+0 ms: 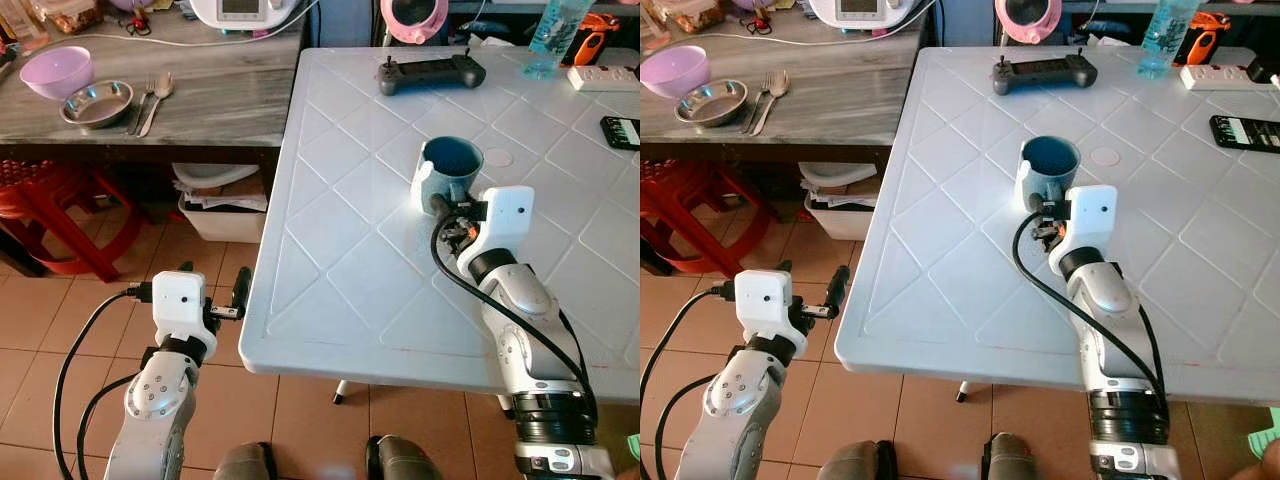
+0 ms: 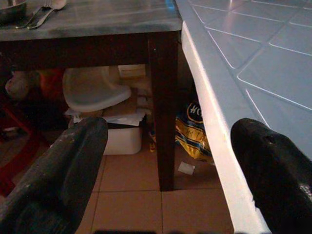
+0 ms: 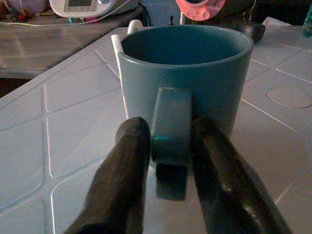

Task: Setting the table

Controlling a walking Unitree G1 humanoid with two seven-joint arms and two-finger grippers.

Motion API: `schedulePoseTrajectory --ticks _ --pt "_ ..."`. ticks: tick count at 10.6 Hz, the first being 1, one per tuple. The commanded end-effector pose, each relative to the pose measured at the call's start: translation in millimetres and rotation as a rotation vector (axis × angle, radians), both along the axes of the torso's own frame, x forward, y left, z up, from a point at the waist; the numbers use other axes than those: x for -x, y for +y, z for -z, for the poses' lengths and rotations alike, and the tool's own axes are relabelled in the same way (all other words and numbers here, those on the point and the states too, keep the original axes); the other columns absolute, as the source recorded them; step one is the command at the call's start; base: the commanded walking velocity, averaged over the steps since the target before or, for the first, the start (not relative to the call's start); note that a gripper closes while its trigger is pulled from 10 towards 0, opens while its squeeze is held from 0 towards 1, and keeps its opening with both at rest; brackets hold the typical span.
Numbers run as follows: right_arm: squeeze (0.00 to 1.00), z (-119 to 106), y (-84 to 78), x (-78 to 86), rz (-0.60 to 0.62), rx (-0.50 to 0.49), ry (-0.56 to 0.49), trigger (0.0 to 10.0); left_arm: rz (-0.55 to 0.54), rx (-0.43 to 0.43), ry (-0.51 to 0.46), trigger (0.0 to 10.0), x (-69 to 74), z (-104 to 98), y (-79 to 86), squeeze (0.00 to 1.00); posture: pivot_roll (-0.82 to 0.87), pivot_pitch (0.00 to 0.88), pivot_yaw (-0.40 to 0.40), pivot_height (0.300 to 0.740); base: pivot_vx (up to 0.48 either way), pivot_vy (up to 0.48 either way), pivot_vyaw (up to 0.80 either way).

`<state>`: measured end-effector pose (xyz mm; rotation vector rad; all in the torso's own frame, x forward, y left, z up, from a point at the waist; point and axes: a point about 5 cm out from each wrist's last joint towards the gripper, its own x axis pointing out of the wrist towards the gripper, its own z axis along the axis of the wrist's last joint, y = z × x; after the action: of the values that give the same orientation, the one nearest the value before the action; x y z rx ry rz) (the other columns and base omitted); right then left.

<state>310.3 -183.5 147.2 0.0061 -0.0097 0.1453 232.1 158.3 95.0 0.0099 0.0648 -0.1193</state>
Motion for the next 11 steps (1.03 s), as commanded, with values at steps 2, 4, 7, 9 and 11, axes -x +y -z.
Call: schedulePoseTrajectory --ticks 2,4,7,9,11 --pt "0.0 -0.6 -0.5 0.9 0.019 -0.003 -0.005 0.0 -0.015 -0.012 0.004 10.0 -0.9 -0.1 5.1 0.0 -0.02 0.141 0.075 0.74 0.0 0.0 0.0" --pt "0.0 -1.6 3.6 1.8 0.018 -0.013 -0.019 0.0 -0.017 0.003 0.001 10.0 -2.0 -0.6 4.6 0.0 -0.01 0.13 0.073 0.74 0.0 0.0 0.0" --pt "0.0 -4.5 22.3 12.3 -0.016 -0.05 -0.089 5.1 -0.05 -0.011 0.005 10.0 -6.1 2.6 7.6 0.0 -0.01 0.096 0.062 0.74 0.0 0.32 0.0" --pt "0.0 2.4 22.0 17.6 -0.003 -0.055 -0.071 10.0 -0.061 -0.008 0.005 10.0 -11.7 3.1 7.8 0.0 -0.02 0.074 0.056 0.74 0.0 0.48 0.0" --pt "0.0 11.5 20.7 17.6 0.035 0.016 -0.051 10.0 -0.069 0.03 0.004 10.0 -18.1 7.0 5.6 0.0 -0.02 0.044 0.045 0.74 0.0 0.48 0.0"
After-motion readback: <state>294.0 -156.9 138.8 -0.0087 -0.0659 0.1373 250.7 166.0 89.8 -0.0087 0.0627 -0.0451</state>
